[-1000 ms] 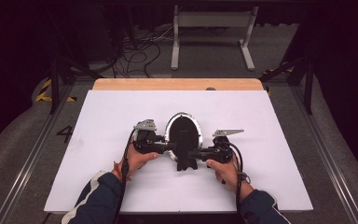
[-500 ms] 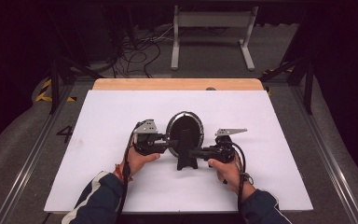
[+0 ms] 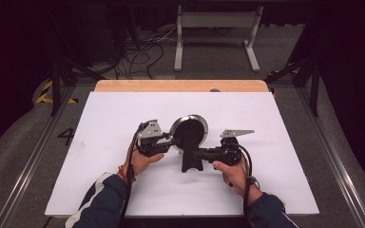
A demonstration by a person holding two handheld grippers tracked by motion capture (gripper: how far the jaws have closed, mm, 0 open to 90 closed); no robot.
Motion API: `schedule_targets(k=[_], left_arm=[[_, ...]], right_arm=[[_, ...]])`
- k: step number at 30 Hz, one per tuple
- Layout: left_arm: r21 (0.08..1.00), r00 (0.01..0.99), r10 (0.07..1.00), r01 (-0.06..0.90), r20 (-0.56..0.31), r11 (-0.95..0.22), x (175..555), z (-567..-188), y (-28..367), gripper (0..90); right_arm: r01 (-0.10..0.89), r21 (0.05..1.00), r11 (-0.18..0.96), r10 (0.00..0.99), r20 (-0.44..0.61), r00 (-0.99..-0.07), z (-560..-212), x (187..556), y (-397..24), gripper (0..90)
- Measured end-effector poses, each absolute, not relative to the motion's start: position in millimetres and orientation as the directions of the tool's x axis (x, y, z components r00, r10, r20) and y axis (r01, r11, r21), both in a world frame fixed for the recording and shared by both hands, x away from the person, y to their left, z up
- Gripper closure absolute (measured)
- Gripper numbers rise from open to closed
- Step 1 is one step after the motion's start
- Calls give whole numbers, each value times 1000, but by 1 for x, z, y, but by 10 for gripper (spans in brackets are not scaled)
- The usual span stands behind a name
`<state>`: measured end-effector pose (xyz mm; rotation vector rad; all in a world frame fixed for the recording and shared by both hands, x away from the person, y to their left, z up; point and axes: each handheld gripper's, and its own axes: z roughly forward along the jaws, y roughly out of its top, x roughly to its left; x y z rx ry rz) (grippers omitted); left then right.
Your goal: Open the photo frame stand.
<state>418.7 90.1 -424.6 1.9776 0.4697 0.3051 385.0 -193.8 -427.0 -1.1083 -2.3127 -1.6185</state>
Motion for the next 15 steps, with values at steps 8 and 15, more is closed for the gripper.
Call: schedule_targets(k=[8,15], left_arm=[[901,871,483,140,84,-410,419,-425,85,706],[897,859,491,95,145,-431,419,-425,81,692]], right_arm=[[598,784,169,527,441,-727,-427,384,-193,723],[590,790,168,538,428,-726,-427,385,-193,719]])
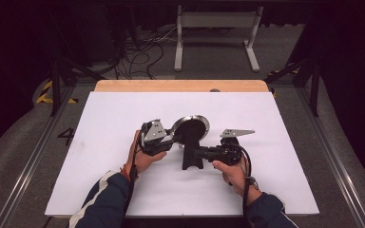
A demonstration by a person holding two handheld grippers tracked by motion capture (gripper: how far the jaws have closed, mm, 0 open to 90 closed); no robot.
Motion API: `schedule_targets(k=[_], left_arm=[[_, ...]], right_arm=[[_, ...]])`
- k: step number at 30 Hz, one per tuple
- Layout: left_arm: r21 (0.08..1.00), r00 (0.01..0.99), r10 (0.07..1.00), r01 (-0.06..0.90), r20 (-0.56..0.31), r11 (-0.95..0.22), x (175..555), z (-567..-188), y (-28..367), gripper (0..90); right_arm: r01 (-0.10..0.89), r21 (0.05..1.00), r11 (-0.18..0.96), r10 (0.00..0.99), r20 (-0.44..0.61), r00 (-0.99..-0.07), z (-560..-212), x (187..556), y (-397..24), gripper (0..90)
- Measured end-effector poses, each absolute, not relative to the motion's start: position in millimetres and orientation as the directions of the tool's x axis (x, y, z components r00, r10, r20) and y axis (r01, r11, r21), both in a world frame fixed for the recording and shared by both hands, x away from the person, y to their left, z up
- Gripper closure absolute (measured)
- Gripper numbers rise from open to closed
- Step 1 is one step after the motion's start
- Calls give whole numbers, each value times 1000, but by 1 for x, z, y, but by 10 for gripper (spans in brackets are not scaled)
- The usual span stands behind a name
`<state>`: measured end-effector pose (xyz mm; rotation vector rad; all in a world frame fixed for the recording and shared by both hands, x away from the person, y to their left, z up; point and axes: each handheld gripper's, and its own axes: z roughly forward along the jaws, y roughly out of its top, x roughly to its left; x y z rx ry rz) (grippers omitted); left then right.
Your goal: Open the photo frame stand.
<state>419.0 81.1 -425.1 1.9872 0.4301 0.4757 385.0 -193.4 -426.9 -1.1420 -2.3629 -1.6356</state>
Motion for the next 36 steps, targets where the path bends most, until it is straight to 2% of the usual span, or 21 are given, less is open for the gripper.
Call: schedule_targets(k=[6,31,36], left_arm=[[894,841,507,67,189,-444,418,-426,76,691],[900,881,466,131,87,-415,405,-436,84,685],[901,879,472,149,69,-408,405,-438,86,684]], right_arm=[[588,789,178,566,407,-717,-427,386,-194,716],[563,767,307,594,307,-743,-436,372,-187,736],[560,770,305,595,306,-744,-436,372,-188,745]])
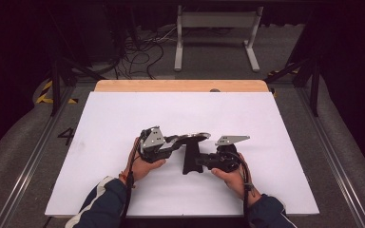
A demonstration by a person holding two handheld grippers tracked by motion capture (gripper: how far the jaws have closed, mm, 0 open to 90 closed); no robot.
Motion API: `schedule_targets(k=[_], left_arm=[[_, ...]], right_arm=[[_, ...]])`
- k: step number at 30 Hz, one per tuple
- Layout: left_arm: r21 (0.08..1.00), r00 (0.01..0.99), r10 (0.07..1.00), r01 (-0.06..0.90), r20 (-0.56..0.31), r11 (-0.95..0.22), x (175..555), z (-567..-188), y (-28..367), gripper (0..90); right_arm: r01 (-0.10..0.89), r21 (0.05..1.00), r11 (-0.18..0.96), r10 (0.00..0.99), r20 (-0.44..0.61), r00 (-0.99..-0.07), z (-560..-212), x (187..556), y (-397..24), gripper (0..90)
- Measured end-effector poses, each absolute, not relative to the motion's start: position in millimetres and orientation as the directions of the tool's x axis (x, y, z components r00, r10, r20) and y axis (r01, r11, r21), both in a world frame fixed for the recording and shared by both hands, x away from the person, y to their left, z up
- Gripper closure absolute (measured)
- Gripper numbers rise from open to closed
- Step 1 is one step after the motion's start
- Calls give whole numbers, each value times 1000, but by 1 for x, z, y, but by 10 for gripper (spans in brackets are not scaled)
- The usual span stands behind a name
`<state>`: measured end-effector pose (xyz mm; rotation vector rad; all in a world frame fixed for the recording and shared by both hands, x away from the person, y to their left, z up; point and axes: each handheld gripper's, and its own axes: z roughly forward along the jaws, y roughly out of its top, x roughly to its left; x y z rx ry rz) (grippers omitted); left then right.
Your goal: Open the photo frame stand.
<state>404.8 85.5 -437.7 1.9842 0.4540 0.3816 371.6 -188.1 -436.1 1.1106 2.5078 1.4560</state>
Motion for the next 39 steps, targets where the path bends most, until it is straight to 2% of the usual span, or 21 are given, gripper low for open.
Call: schedule_targets(k=[5,9,13,19,21,26,30,39], left_arm=[[900,878,476,159,59,-405,404,-436,87,664],[901,880,470,148,67,-407,399,-433,94,642],[903,876,477,147,70,-403,396,-429,101,565],[899,865,498,162,70,-408,388,-428,123,509],[894,855,513,169,76,-415,385,-429,128,460],[887,846,525,166,96,-430,374,-431,138,405],[878,847,516,148,125,-455,366,-432,142,378],[854,838,529,176,131,-490,348,-443,164,324]], right_arm=[[553,778,299,599,299,-743,-434,369,-191,741],[512,794,327,605,240,-759,-428,365,-193,715],[489,805,337,609,210,-765,-424,363,-194,715],[444,823,355,615,153,-774,-417,358,-194,730],[433,825,363,616,136,-776,-415,357,-192,730],[415,831,370,622,111,-775,-413,356,-190,731],[398,841,368,625,93,-775,-408,354,-188,737],[378,854,359,632,75,-771,-405,348,-184,757]])
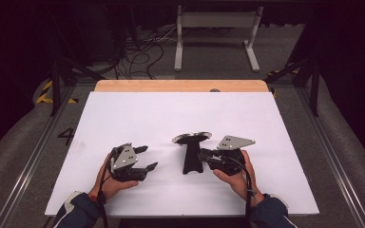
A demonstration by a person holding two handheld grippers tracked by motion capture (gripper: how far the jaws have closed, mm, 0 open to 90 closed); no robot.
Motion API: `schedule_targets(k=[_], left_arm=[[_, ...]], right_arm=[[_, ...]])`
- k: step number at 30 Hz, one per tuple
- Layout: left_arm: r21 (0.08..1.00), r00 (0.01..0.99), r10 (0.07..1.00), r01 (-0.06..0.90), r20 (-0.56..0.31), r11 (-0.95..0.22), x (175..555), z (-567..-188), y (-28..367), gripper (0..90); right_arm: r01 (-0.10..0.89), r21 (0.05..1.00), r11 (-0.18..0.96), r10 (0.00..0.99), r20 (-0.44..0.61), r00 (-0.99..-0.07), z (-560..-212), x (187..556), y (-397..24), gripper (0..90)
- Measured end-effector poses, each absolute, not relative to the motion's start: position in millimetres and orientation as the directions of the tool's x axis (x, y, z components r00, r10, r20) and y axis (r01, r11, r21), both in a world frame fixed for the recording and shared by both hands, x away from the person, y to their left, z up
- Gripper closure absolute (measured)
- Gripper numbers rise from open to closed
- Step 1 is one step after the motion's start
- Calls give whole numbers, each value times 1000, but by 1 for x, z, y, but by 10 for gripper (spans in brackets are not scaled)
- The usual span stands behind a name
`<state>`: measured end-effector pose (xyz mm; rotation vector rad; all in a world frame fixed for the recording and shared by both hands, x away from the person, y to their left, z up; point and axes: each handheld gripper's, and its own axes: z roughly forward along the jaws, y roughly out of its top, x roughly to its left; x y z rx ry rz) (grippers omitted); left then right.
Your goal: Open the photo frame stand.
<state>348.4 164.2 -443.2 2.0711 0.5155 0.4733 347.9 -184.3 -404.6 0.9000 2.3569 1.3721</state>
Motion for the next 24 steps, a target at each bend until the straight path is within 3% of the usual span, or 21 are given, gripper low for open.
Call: schedule_targets(k=[14,18,24], left_arm=[[824,816,563,224,134,-521,349,-449,173,209],[812,814,565,237,134,-533,351,-451,172,197],[813,792,595,253,137,-524,353,-451,173,187]], right_arm=[[336,870,360,627,40,-778,-403,337,-171,845],[326,870,369,635,20,-772,-406,334,-163,897],[325,869,372,639,14,-769,-409,334,-160,900]])
